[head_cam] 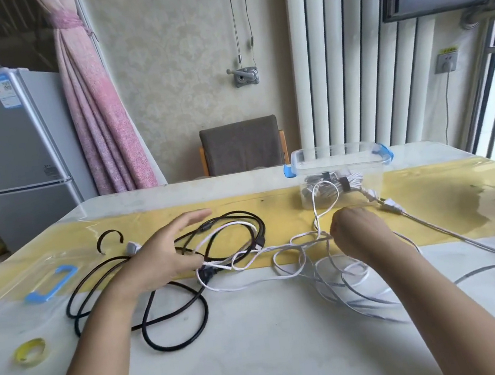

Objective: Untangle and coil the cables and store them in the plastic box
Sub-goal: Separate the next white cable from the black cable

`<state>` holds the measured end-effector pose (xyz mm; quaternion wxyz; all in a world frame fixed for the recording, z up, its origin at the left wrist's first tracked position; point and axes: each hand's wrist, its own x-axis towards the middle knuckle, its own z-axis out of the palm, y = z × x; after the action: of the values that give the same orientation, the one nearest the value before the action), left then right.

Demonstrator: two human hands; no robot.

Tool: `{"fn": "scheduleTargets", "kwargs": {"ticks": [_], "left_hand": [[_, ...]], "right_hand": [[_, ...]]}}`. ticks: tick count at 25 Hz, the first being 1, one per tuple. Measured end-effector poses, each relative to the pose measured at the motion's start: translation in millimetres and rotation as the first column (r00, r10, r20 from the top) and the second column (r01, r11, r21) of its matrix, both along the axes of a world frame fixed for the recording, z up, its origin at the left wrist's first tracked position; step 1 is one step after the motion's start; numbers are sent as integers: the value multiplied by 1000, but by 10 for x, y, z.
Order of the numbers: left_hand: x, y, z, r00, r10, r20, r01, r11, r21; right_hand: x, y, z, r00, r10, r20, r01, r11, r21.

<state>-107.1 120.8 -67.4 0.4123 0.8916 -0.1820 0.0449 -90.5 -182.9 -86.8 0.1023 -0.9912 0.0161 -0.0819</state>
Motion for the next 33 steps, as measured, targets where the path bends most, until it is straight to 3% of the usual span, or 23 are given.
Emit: {"fn": "scheduleTargets", "kwargs": {"ticks": [2,4,6,9,11,13,15,17,19,21,23,25,28,31,32,33], "left_hand": [[-56,-129,22,993,-118,-2,117,989,-89],[-84,-285,10,992,-114,56,123,972,-200],[-109,-501,-74,985,-86,149,111,979,-172],[-141,-825,-207,961,-132,243,104,987,123],[-94,-939,-314,956,-149,252,38,917,397],[-29,-934,-405,971,-67,229,-69,842,536],[9,-839,-393,987,49,155,-110,902,417],[46,-688,-300,997,74,-36,-68,985,156],[35,-487,-127,990,29,-140,-51,985,-163],[44,-298,-14,988,29,-149,-99,868,-486],[118,-161,24,982,112,-153,-189,606,-773],[190,-84,42,965,192,-180,-237,338,-911],[250,-34,96,963,192,-188,-200,46,-979],[213,-47,126,930,247,-270,-243,-135,-961],[211,-43,106,907,298,-297,-268,-134,-954],[192,-45,100,875,380,-299,-309,-37,-950]], "right_hand": [[-26,92,-11,996,62,-58,-64,997,-33],[-56,169,-12,995,91,-39,-92,996,-19],[-76,223,-35,991,131,22,-131,991,13],[-79,316,-82,963,268,10,-268,963,16],[-60,377,-116,955,298,-20,-297,955,11],[-17,413,-148,962,274,-8,-274,962,5],[21,422,-149,970,239,41,-240,970,26],[43,390,-120,971,197,132,-206,977,61],[55,303,-57,958,136,252,-173,976,129],[51,229,17,929,83,360,-161,968,192],[32,217,66,878,68,473,-219,937,271],[-8,258,122,825,28,565,-297,872,390],[-82,328,173,769,-16,639,-353,823,445],[-125,410,179,713,-18,701,-406,805,434],[-129,428,177,700,-29,714,-414,798,438],[-126,435,179,690,-46,722,-419,788,451]]}}
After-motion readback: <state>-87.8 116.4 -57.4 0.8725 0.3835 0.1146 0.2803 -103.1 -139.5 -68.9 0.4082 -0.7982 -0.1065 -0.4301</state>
